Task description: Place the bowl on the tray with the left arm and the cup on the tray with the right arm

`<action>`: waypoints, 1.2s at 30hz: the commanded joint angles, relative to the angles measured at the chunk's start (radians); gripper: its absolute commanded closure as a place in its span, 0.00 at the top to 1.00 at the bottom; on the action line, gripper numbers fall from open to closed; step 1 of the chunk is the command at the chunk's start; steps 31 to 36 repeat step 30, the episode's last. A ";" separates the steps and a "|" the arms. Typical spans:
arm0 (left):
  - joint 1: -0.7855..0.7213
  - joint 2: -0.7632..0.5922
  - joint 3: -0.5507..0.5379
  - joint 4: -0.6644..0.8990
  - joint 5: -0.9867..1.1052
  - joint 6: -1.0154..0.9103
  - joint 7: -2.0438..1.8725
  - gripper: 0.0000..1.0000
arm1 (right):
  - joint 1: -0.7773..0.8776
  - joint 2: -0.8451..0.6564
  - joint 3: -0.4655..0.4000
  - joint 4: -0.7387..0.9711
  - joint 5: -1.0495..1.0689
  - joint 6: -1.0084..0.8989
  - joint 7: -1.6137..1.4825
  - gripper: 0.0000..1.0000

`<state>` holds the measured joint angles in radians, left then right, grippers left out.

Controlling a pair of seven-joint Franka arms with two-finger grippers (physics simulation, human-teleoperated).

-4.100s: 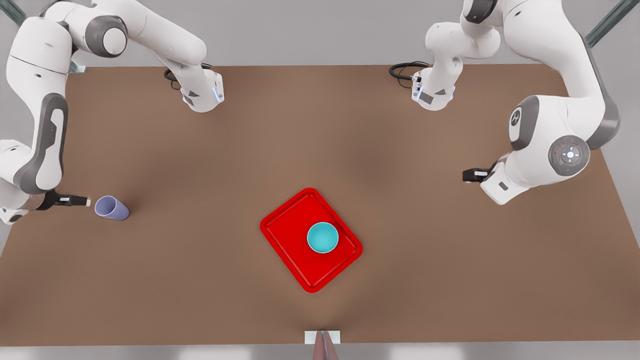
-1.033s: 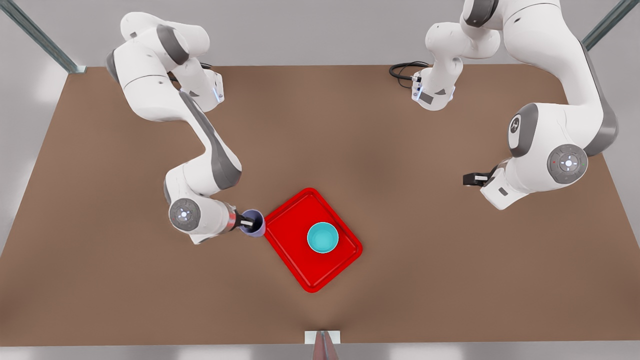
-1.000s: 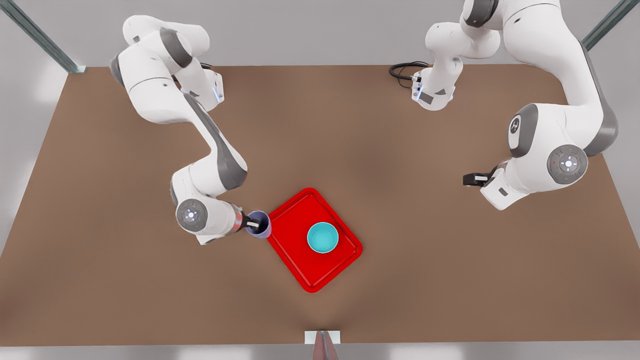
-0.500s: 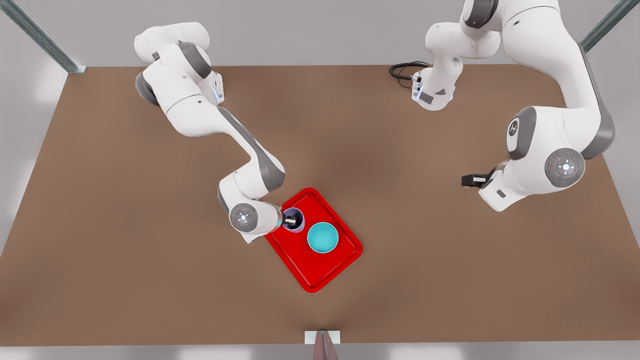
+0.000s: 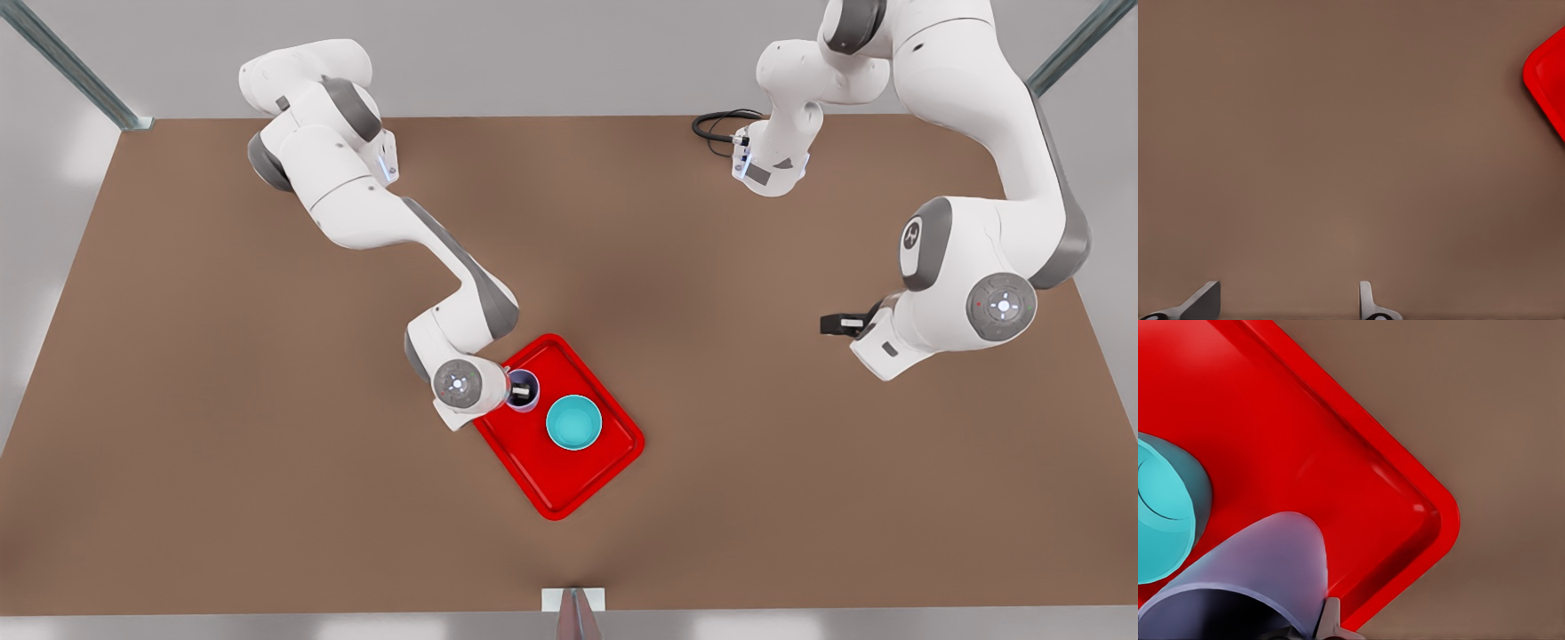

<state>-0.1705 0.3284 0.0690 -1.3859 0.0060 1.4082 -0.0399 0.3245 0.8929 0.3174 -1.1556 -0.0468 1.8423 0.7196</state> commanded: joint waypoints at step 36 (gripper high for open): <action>0.006 0.047 -0.002 0.090 -0.031 -0.006 -0.006 1.00 | -0.366 -0.789 -0.302 -0.475 0.082 -0.207 -0.655 1.00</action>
